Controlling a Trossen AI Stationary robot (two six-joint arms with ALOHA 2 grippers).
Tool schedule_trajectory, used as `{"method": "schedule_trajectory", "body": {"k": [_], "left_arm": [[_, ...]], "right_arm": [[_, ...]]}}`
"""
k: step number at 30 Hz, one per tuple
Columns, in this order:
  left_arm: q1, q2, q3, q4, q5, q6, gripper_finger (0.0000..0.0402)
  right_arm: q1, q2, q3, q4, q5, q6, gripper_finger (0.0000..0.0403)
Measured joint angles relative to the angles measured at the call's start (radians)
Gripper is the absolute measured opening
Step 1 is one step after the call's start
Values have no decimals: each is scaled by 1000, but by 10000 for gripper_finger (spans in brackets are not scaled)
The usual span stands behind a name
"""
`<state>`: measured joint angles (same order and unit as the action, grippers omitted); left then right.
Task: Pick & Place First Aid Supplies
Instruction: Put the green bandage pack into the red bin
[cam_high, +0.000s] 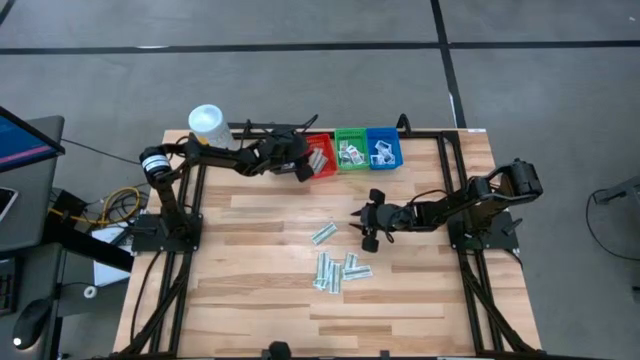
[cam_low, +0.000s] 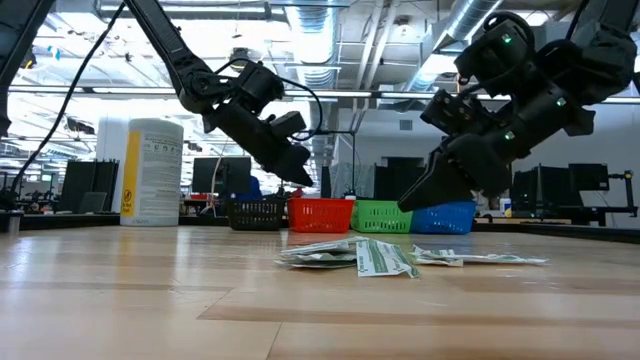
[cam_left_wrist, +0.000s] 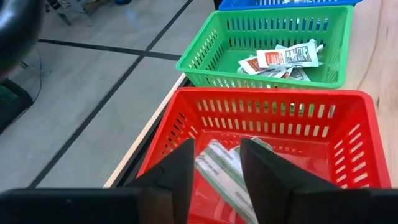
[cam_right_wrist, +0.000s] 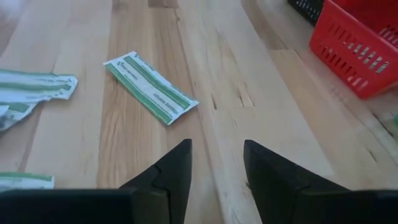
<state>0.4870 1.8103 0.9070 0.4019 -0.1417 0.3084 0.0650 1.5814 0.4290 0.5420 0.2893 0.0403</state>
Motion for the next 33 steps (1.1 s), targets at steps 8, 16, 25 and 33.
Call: {"method": "schedule_trajectory", "body": {"k": [8, 16, 25, 33], "left_arm": [[-70, -26, -2, -32, 4, -3, 154], [-193, -122, -73, -134, 190, -24, 150], [-297, -170, -245, -126, 379, -2, 152], [-311, -170, -292, -30, 378, -15, 148]], "right_arm": [[2, 0, 0, 52, -11, 113, 143], [48, 0, 0, 74, -154, 92, 137], [110, 0, 1, 65, -158, 65, 135], [254, 0, 40, -29, -160, 34, 118]]}}
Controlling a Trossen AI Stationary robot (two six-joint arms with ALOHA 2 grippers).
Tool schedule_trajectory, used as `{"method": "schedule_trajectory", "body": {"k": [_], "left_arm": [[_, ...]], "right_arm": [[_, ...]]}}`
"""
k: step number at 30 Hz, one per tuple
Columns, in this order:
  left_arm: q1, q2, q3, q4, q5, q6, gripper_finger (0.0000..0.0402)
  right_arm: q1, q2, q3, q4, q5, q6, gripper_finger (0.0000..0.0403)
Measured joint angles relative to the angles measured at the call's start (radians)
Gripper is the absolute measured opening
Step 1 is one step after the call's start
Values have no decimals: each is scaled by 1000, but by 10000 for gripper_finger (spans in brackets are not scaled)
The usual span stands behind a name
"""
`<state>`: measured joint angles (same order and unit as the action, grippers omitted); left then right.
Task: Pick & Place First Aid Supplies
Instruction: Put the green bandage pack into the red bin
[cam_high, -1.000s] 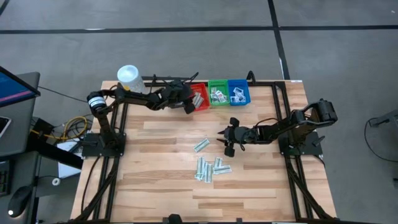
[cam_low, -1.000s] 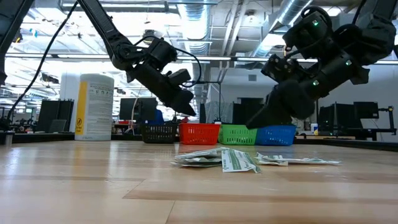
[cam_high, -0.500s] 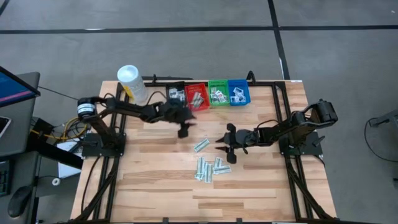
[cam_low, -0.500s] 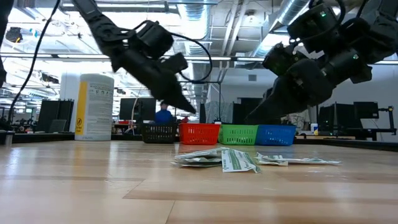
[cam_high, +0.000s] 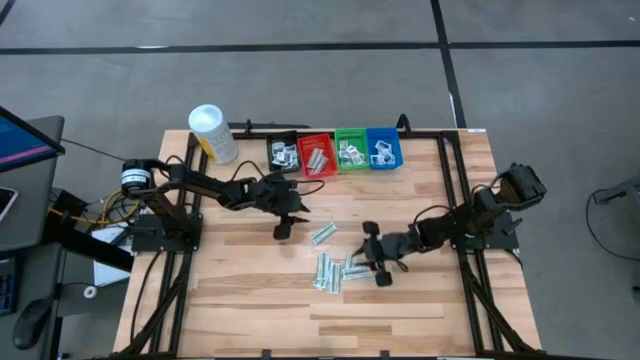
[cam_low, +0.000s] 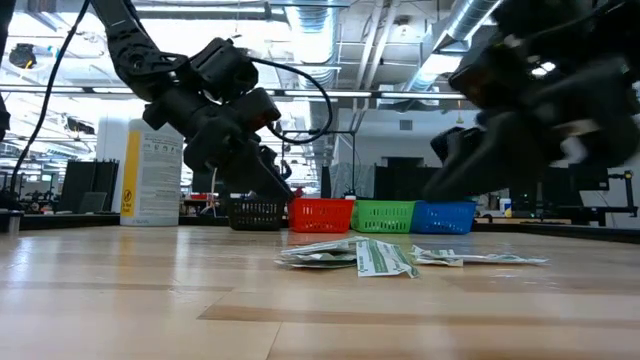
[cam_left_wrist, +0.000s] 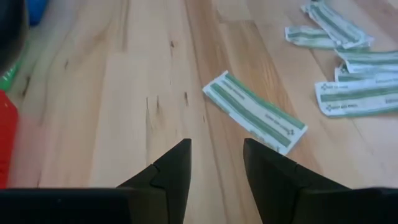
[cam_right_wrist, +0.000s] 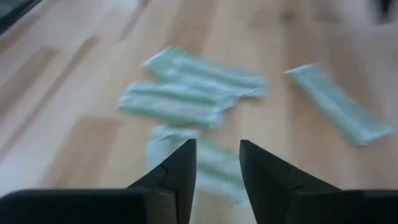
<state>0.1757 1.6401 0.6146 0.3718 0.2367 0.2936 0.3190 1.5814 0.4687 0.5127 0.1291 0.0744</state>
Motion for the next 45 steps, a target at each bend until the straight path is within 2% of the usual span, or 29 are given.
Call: {"method": "schedule_trajectory", "body": {"k": [6, 15, 22, 27, 32, 38, 45], "left_arm": [[0, 0, -3, 30, 0, -20, 147], [-1, 0, -3, 60, 0, -48, 145], [-9, 0, -3, 60, 0, -67, 145], [-20, 0, -3, 63, 0, -67, 145], [-19, 0, -3, 64, 0, -67, 145], [-20, 0, -3, 64, 0, -67, 145], [-20, 0, -3, 64, 0, -67, 145]], "right_arm": [[96, 0, 33, -182, 1, 132, 108], [105, 14, 34, -213, 37, 270, 103], [120, 130, 38, -205, 55, 275, 103], [123, 185, 48, -200, 126, 329, 98], [129, 181, 47, -206, 171, 319, 70], [125, 172, 46, -221, 172, 316, 8], [125, 149, 34, -200, 175, 272, 2]]}}
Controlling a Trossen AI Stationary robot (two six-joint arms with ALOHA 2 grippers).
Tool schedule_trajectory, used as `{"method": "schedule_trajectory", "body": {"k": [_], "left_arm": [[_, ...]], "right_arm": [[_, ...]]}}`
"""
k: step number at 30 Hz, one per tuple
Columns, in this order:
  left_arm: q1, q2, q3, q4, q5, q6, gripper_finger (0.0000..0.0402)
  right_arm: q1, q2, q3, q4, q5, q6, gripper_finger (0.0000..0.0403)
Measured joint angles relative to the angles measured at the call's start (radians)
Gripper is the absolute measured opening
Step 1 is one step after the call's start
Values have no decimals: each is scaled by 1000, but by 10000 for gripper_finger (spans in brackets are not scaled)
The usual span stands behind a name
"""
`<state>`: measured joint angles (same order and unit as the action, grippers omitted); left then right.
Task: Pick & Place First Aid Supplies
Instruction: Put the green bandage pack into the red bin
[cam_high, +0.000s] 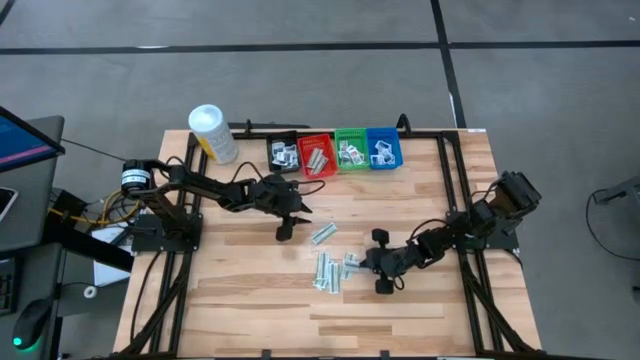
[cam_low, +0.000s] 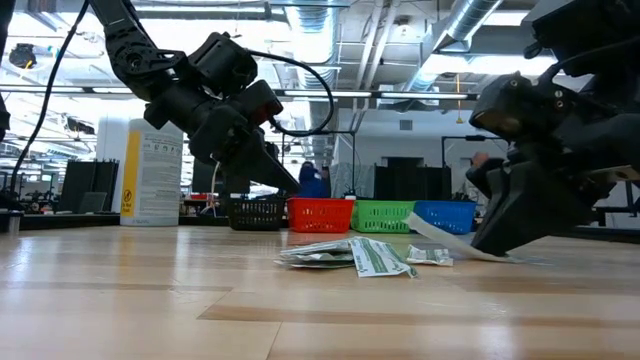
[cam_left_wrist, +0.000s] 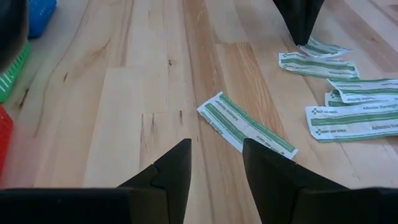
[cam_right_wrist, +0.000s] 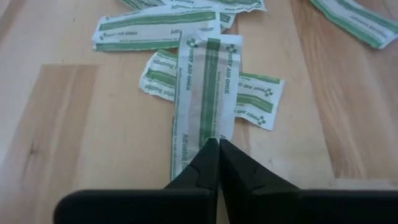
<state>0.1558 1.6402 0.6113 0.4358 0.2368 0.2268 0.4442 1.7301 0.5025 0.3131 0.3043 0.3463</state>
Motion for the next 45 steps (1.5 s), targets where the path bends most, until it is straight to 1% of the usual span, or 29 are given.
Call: {"method": "schedule_trajectory", "body": {"k": [5, 11, 18, 24, 30, 38, 41, 45], "left_arm": [[-3, 0, 0, 19, 0, 0, 145], [-24, 1, 1, 67, 0, 0, 145], [-51, 1, 1, 178, 0, -8, 145], [-49, 1, 1, 279, 0, -127, 145], [-43, 1, 1, 304, -7, -243, 147], [-42, 1, 1, 356, -8, -379, 165], [-42, 1, 1, 378, -40, -432, 166], [-42, 1, 1, 381, -107, -493, 166]], "right_arm": [[-3, -97, -9, -17, 46, -98, 1], [-4, -214, -4, -2, 158, -207, 1], [-49, -274, 13, 5, 279, -283, 0], [-101, -285, 41, 6, 363, -347, 0], [-144, -285, 52, 9, 377, -412, 0], [-197, -286, 52, 9, 377, -459, 0], [-214, -286, 52, 10, 377, -481, 0], [-232, -286, 53, 18, 377, -509, 0]]}}
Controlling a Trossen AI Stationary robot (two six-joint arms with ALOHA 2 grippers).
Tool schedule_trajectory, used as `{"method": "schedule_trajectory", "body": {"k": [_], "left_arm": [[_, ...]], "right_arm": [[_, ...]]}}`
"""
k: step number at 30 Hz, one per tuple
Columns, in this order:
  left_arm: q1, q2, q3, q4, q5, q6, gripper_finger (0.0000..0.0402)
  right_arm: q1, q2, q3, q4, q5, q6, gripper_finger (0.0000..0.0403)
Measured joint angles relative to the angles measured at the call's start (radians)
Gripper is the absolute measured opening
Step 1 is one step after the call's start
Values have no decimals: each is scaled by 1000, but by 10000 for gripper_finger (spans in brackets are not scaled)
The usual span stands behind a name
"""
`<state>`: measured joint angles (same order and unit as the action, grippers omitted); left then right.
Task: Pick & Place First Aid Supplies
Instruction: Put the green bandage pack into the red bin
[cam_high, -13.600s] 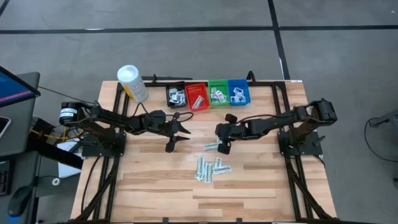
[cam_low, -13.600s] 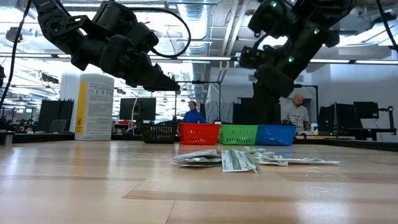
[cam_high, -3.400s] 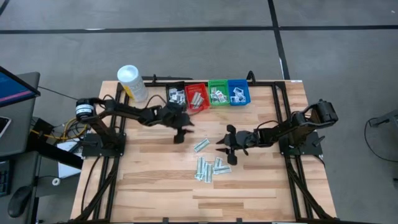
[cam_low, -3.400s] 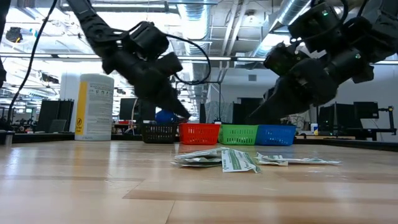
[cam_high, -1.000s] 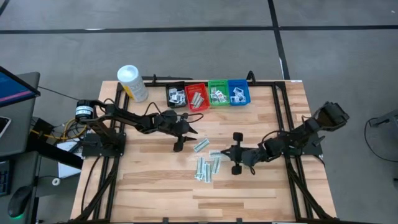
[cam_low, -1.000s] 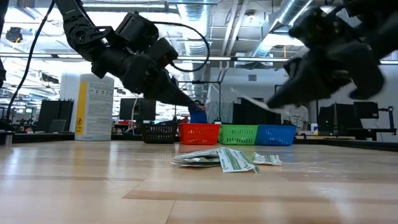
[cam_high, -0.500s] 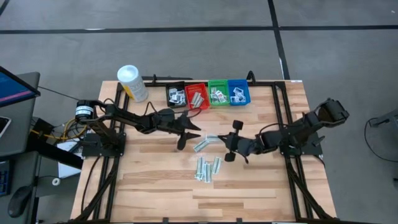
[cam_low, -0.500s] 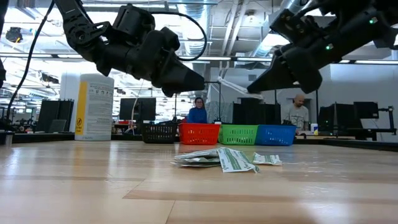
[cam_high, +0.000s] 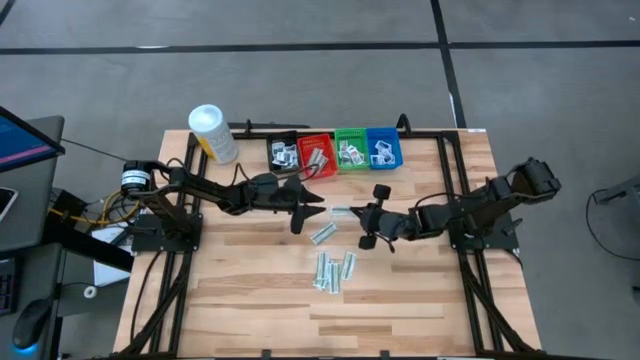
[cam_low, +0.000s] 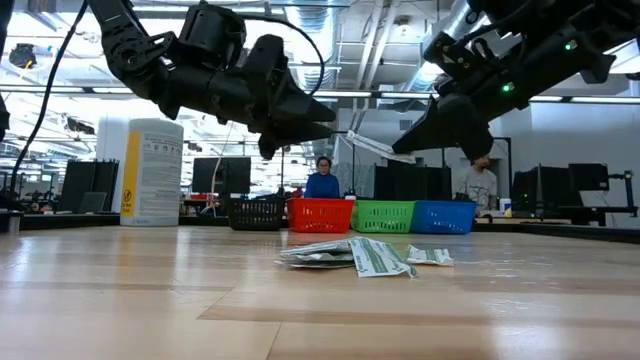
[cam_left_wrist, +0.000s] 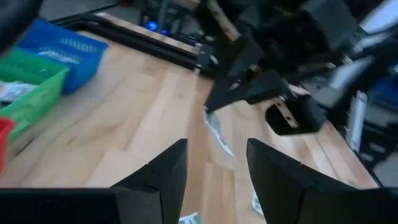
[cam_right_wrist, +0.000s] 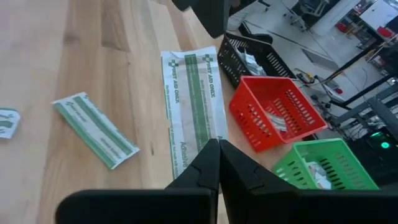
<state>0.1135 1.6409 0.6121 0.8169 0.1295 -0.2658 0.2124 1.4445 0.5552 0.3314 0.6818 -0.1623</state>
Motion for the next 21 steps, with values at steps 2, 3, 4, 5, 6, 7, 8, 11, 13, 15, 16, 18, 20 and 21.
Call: {"method": "schedule_trajectory", "body": {"k": [2, 3, 4, 5, 6, 7, 8, 11, 13, 15, 16, 18, 20, 21], "left_arm": [[0, 0, 0, 0, -32, -37, 166], [0, 0, 0, 1, -43, -56, 166], [0, 0, 0, 3, -52, -72, 166], [0, 0, 0, 5, -56, -85, 166], [0, 0, 0, 7, -58, -89, 166], [0, 0, 0, 11, -58, -91, 166], [0, 0, 0, 15, -58, -91, 166], [-3, 0, 0, 23, -58, -108, 166], [-3, 0, 0, 28, -58, -112, 166], [-3, 0, 0, 33, -59, -113, 165], [-3, 0, 0, 36, -58, -113, 165], [-3, 0, 0, 44, -58, -113, 165], [-3, 0, 0, 52, -58, -113, 165], [-3, 0, 0, 56, -58, -113, 165]], "right_arm": [[-5, 0, 0, 9, 0, -14, 0], [-9, 0, 0, 17, 0, -24, 0], [-11, 0, 0, 25, 0, -35, 0], [-13, 0, 0, 32, 0, -47, 0], [-13, 0, 0, 42, 0, -58, 0], [-17, 0, 0, 54, 1, -73, 0], [-20, 0, 0, 67, 2, -88, 0], [-28, -1, 1, 94, 4, -127, 0], [-37, -1, 1, 105, 4, -142, 0], [-49, -1, 1, 107, 3, -152, 0], [-55, -1, 1, 109, 3, -155, 0], [-66, -1, 1, 119, 2, -162, 0], [-76, -1, 1, 126, 0, -163, 0], [-81, -1, 1, 127, -1, -163, 0]]}}
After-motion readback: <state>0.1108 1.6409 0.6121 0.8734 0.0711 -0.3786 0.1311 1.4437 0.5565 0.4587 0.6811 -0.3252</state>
